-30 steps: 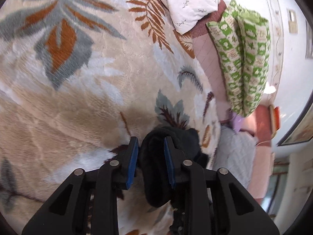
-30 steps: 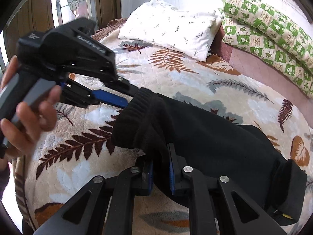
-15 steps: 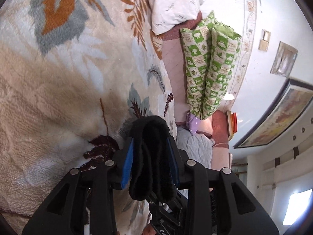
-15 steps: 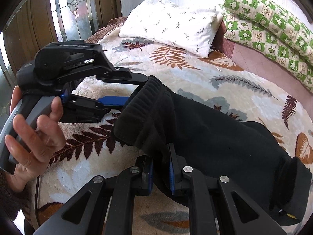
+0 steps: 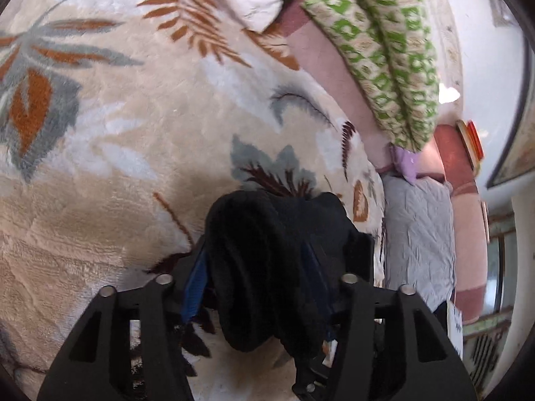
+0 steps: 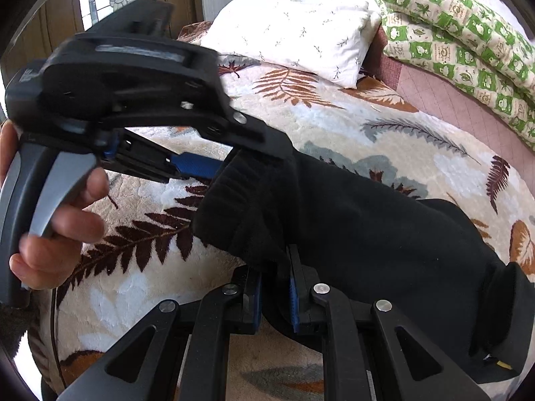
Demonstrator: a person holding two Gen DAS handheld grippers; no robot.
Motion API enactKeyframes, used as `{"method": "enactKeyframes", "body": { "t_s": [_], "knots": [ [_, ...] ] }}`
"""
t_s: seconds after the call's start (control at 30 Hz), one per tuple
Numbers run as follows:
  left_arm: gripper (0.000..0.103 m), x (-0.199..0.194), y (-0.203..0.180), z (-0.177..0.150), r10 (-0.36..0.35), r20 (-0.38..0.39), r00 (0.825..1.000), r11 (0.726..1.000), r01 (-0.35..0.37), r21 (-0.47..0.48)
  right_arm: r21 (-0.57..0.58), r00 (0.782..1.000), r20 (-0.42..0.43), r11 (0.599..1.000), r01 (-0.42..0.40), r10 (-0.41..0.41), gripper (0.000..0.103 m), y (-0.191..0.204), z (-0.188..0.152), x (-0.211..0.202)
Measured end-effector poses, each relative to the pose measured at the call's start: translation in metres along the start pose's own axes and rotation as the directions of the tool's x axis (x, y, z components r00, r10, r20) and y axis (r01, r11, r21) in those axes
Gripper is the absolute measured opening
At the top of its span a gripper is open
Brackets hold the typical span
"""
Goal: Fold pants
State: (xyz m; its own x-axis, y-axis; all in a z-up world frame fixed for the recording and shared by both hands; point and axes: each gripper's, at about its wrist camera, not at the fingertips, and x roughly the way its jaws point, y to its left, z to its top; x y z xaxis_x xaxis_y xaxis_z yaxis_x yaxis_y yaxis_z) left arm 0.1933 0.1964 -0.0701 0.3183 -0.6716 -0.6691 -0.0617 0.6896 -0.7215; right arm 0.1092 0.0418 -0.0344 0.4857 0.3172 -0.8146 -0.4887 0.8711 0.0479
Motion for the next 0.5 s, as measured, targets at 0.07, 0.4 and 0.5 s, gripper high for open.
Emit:
{"method": "enactKeyframes", "body": {
  "t_s": [0.07,0.4,0.5],
  "knots": [
    [0.025,-0.005,-0.002,-0.002,-0.029,0.016,0.999,0.999,0.030,-0.025,0.017,1.000,0.007,1.000,0.002,-0.002,0.012,0.000,-0.001,-0.001],
    [0.019,-0.011,-0.073,-0.008,-0.039,0.042,0.998,0.999,0.040,-0.026,0.193,0.990,0.106,0.975,-0.111,0.091,0.012,-0.038,-0.004,-0.038],
    [0.019,0.001,-0.106,-0.010,-0.020,0.031,0.999,1.000,0.020,0.009,0.260,0.982,0.151,0.954,-0.150,0.113,0.012,-0.060,-0.010,-0.057]
  ]
}}
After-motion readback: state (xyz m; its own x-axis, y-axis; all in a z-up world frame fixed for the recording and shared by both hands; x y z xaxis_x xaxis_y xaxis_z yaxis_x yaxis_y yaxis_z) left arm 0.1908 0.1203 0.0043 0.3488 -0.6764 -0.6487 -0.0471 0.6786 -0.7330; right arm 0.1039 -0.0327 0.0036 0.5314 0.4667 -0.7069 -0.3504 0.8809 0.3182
